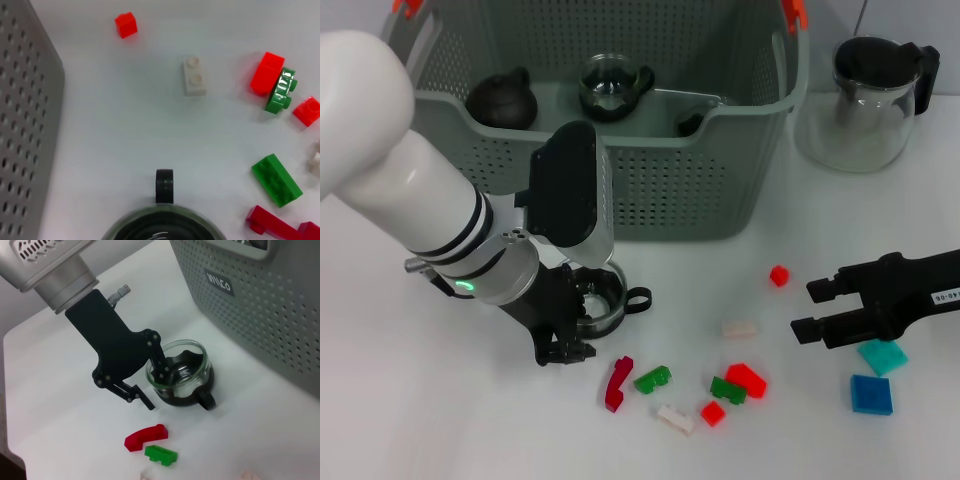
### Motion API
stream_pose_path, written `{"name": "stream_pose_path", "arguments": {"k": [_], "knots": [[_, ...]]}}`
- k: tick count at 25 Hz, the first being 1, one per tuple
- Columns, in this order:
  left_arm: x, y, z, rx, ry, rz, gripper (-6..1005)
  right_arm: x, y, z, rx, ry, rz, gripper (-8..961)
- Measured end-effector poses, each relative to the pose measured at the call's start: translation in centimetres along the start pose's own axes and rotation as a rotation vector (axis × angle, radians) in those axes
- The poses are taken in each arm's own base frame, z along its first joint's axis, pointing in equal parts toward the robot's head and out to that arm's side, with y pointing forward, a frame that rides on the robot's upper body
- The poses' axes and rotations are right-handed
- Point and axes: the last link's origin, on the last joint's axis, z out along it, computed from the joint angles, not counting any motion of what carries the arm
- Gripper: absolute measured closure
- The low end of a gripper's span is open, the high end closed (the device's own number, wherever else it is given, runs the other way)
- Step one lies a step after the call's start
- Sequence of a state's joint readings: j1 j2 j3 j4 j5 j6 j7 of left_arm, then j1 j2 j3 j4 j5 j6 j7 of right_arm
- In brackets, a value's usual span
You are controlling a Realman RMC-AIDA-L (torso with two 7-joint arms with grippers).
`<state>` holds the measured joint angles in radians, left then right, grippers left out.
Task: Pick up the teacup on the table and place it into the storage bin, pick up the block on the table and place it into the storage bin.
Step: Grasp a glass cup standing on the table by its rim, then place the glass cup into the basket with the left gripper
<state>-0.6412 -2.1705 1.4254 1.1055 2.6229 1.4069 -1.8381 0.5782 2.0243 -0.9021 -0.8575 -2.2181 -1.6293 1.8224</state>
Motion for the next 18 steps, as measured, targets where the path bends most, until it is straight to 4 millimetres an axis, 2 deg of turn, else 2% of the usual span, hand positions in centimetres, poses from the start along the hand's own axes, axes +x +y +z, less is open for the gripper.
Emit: {"name": "stream_pose_path", "arguments": {"k": [1,6,9,14,18], "knots": [[0.0,0.0,0.0,0.001,-0.002,0.001,478,0.0,0.0,0.0,0.000,0.000,0.000,178],[0.0,0.1,0.0,-0.007,-0.011,0.005,720,0.0,-0.1,-0.2,0.006,-0.007,0.004,178],[0.0,0.2,-0.1,-0.013,-0.012,0.006,922,0.1,-0.1,-0.2,0.007,-0.007,0.003,178],[0.8,0.5,-1.3,-0.027,0.033,0.000,963,0.3,-0.1,-0.3,0.009,-0.006,-0.002,177],[2.2,1.1,-4.4,-0.085,0.162,-0.042,963,0.3,-0.1,-0.4,0.007,-0.005,-0.003,177]]}}
